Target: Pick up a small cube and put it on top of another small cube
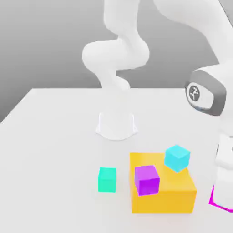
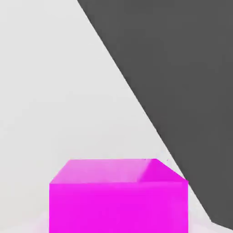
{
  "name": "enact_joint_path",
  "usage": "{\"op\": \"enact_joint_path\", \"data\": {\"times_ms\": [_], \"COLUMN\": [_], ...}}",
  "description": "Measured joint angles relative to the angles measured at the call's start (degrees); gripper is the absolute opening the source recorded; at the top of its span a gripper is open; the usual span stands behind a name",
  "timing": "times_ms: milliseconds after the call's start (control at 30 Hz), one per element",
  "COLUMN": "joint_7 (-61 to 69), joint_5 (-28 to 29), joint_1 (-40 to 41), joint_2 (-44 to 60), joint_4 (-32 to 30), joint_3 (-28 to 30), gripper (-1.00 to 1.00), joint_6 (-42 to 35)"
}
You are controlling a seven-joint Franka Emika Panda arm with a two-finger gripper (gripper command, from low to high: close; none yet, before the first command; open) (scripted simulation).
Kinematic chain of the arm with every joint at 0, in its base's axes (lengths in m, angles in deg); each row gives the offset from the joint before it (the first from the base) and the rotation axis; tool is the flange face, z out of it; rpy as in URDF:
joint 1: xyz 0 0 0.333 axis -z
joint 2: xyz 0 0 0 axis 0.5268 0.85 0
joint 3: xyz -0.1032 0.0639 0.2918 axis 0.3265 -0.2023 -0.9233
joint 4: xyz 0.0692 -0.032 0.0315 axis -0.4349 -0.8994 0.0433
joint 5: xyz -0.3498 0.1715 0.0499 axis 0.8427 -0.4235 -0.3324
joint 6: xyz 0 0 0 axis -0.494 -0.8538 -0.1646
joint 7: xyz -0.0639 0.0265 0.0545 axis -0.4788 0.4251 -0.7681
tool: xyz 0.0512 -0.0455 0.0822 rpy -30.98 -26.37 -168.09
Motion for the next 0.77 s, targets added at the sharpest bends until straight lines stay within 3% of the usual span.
{"op": "enact_joint_path", "data": {"times_ms": [467, 633, 667, 767], "joint_7": [8.36, 8.60, 8.43, 8.43], "joint_5": [-6.42, -6.36, -6.14, -6.15], "joint_1": [-2.40, -2.35, -2.23, -2.23], "joint_2": [-29.38, -25.40, -23.65, -23.65], "joint_4": [-22.83, -27.24, -27.83, -27.83], "joint_3": [0.76, 0.27, 0.12, 0.12], "gripper": [-1.00, -1.00, 1.00, 1.00], "joint_6": [-6.30, 2.08, 4.42, 4.42]}}
